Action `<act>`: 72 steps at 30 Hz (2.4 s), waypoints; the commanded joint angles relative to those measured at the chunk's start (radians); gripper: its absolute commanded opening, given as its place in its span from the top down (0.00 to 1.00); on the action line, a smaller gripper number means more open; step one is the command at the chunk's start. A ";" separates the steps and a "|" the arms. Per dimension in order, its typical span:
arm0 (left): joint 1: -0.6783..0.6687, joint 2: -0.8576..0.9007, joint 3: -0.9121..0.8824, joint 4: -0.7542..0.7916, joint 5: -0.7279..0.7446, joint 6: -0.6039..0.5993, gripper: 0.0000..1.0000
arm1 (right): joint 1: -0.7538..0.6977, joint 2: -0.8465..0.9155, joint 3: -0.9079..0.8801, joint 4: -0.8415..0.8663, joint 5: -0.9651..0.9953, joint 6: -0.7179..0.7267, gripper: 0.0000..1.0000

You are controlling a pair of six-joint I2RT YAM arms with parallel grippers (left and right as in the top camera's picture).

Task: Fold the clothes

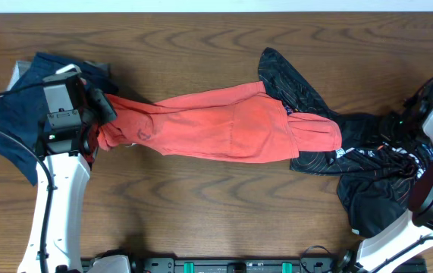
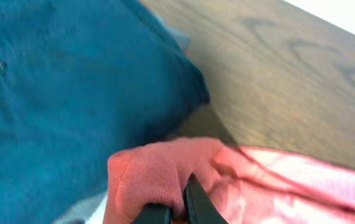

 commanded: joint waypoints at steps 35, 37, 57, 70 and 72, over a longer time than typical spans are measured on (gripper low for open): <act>0.004 -0.019 0.031 -0.052 0.067 -0.009 0.94 | 0.180 -0.069 0.043 -0.284 -0.095 -0.290 0.76; 0.004 -0.019 0.031 -0.055 0.066 -0.009 0.94 | 0.180 -0.028 0.028 -0.268 -0.069 -0.289 0.85; -0.005 -0.015 0.031 -0.054 0.095 -0.005 0.94 | -0.232 -0.002 0.145 -0.171 -0.061 -0.010 0.75; -0.005 -0.015 0.031 -0.045 0.095 -0.005 0.94 | 0.071 -0.161 0.159 -0.278 -0.560 -0.418 0.53; -0.005 -0.015 0.031 -0.037 0.095 -0.005 0.94 | 0.175 -0.145 0.144 -0.274 -0.528 -0.421 0.47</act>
